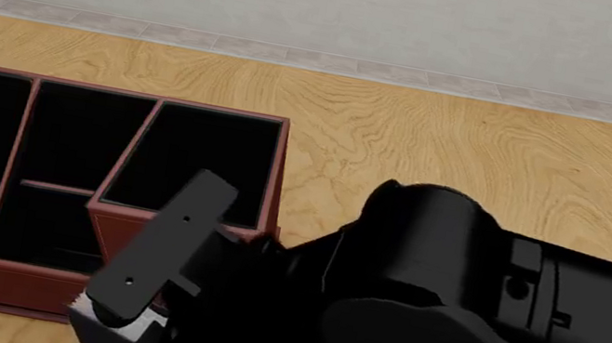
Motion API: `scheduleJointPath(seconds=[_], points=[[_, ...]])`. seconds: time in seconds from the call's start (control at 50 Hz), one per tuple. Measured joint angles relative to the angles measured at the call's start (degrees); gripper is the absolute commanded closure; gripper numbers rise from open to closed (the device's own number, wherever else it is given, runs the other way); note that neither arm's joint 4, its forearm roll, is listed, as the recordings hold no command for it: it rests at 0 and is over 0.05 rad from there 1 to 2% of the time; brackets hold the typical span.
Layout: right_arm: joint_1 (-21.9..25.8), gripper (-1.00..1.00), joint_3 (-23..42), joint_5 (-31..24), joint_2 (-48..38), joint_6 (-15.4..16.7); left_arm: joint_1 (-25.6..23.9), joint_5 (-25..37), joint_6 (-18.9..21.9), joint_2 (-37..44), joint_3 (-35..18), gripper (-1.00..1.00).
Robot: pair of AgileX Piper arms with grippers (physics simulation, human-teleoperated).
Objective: Pick up the book and place it in the right compartment of the caddy.
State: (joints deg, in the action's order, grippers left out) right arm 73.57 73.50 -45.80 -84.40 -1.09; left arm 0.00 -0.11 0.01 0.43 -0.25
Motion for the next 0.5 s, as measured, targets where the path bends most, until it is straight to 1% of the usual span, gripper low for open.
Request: scheduleJointPath(seconds=[0.3,0.5], points=[[-0.22,1.00,4.18,-3.68,1.15,2.98,0.00,0.00,0.00,0.00,0.00,-1.00],[-0.64,1.00,8.21,-6.63,1.78,5.18,0.00,0.00,-0.01,0.00,0.00,-1.00]])
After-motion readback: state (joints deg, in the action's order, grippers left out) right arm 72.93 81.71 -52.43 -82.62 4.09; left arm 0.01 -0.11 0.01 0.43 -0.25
